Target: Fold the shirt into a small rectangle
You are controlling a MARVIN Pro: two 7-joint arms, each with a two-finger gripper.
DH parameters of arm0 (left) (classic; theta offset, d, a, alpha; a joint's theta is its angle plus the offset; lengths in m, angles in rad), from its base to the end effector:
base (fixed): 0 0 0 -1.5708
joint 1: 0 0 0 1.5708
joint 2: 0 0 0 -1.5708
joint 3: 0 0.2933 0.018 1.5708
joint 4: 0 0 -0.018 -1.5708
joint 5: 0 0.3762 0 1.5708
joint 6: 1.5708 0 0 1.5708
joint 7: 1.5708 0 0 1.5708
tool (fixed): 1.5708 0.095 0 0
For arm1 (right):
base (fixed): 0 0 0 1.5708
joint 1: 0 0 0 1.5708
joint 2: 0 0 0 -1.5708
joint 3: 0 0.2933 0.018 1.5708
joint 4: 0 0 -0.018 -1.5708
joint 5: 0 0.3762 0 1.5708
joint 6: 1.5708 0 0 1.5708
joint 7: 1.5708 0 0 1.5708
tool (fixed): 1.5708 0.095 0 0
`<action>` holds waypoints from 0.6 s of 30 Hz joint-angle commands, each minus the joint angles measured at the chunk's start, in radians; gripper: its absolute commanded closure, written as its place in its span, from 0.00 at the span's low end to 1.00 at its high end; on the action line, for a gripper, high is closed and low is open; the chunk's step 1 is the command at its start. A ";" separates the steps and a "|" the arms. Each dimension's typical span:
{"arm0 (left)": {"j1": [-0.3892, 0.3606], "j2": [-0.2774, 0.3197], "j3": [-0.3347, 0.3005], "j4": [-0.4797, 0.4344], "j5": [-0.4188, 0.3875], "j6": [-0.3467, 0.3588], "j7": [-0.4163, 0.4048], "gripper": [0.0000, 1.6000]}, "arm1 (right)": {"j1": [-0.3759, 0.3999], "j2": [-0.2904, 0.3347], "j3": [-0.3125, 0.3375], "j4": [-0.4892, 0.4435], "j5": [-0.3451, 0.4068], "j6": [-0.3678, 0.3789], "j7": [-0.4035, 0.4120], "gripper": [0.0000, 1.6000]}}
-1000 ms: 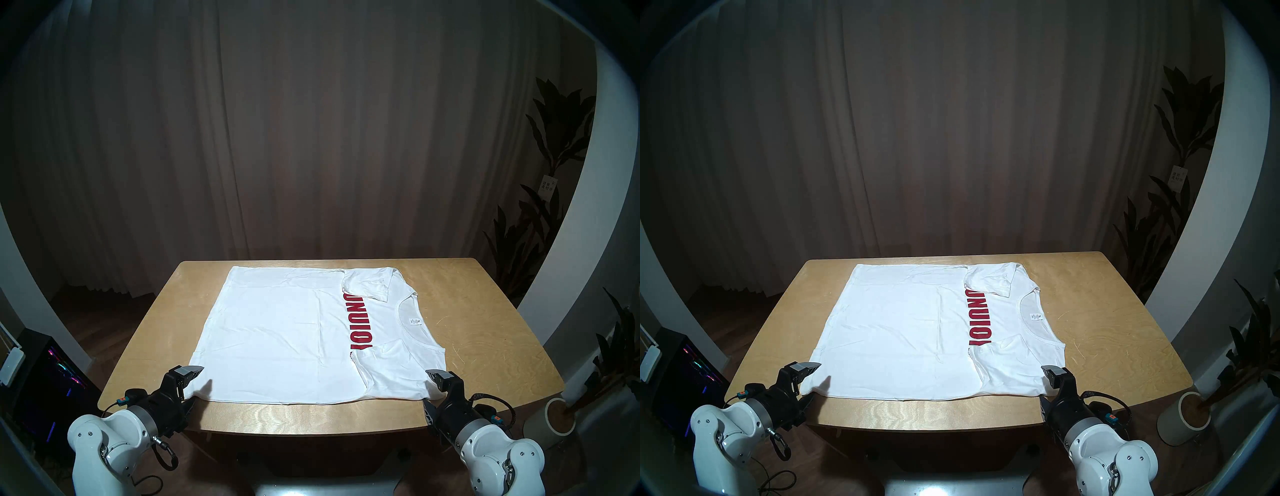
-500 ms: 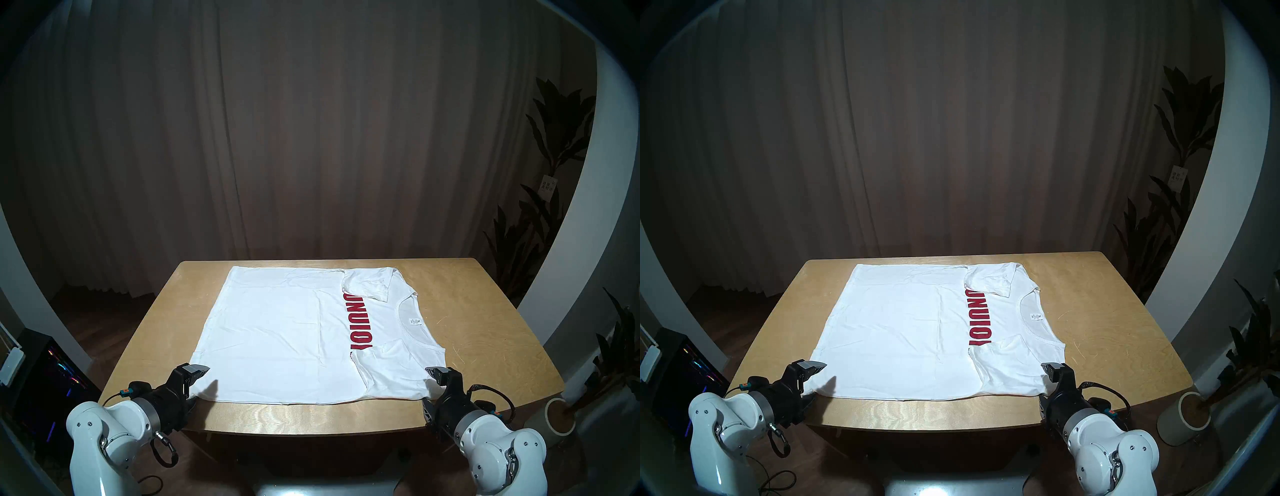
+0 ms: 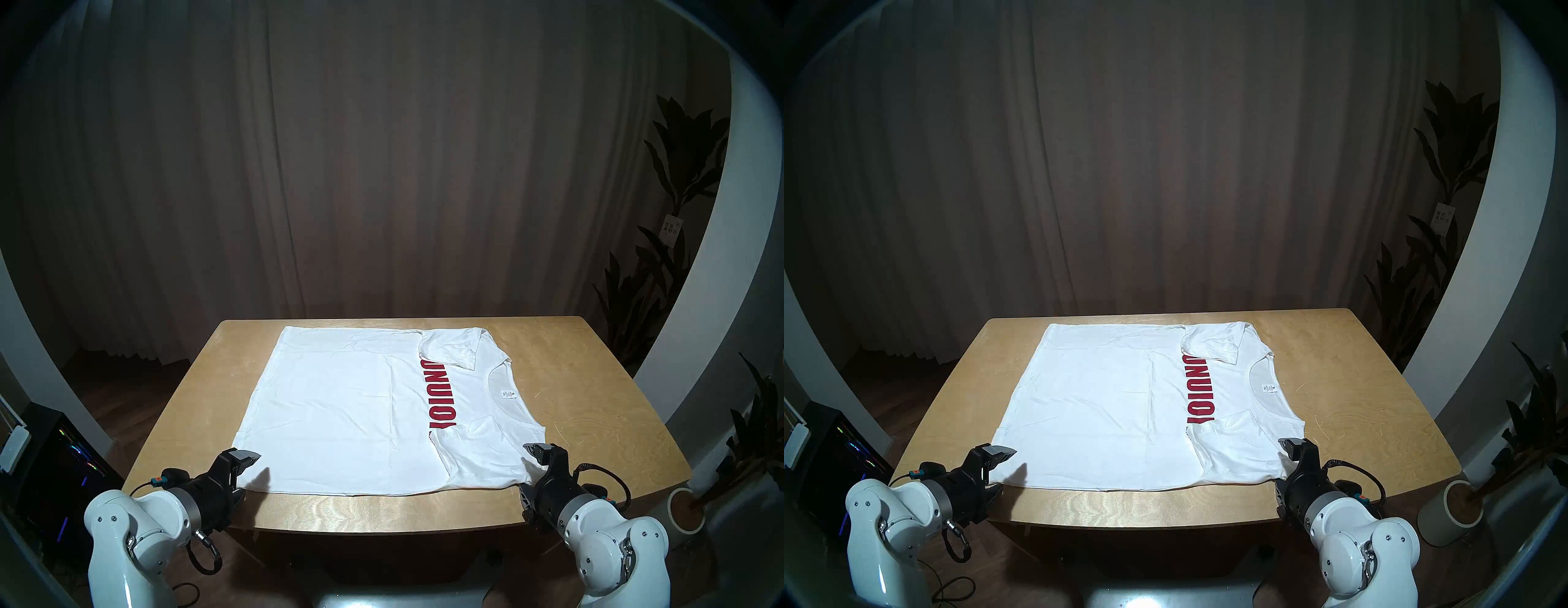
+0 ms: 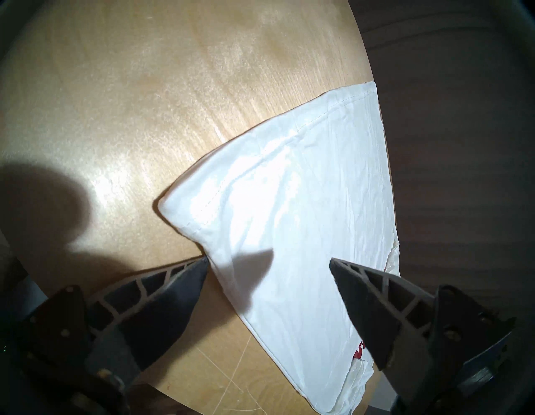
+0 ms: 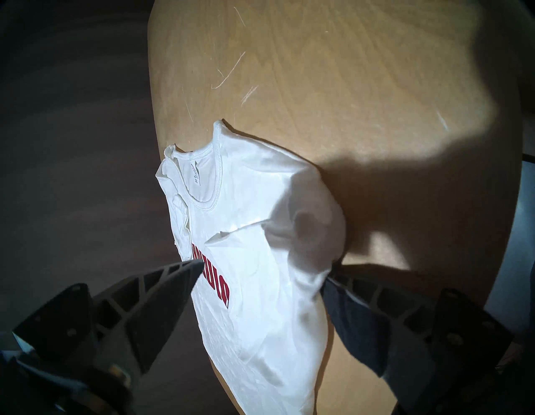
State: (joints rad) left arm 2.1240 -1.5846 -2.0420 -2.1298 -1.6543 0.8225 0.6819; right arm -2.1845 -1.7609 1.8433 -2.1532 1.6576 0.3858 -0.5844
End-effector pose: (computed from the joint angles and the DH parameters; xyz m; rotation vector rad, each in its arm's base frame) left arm 0.2710 0.1356 -0.3214 2.0816 1.2640 0.7110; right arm 0.2797 -0.0621 -0.3393 -1.6107 1.6090 -0.7413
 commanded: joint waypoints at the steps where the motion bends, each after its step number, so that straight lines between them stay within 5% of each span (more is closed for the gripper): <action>1: -0.031 -0.009 0.036 0.049 0.040 -0.027 0.003 0.00 | 0.057 0.021 -0.010 0.022 -0.024 -0.022 -0.017 0.00; 4: -0.036 -0.010 0.039 0.061 0.062 -0.040 -0.011 0.02 | 0.063 0.024 -0.014 0.028 -0.030 -0.030 -0.017 0.00; 9: -0.028 -0.006 0.035 0.061 0.091 -0.054 -0.033 0.50 | 0.062 0.027 -0.014 0.044 -0.048 -0.030 -0.005 0.07; 12: -0.024 -0.005 0.032 0.065 0.108 -0.063 -0.042 0.58 | 0.058 0.035 -0.013 0.063 -0.057 -0.027 0.012 0.08; 15: -0.020 -0.004 0.032 0.069 0.119 -0.069 -0.054 0.71 | 0.057 0.040 -0.011 0.074 -0.060 -0.026 0.028 0.21; 18: -0.018 -0.012 0.034 0.065 0.132 -0.085 -0.064 0.81 | 0.060 0.049 -0.009 0.086 -0.070 -0.025 0.051 0.54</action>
State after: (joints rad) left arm 2.0931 -1.5934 -2.0074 -2.0683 -1.5572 0.7603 0.6345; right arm -2.1204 -1.7271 1.8255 -2.0913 1.6045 0.3583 -0.5721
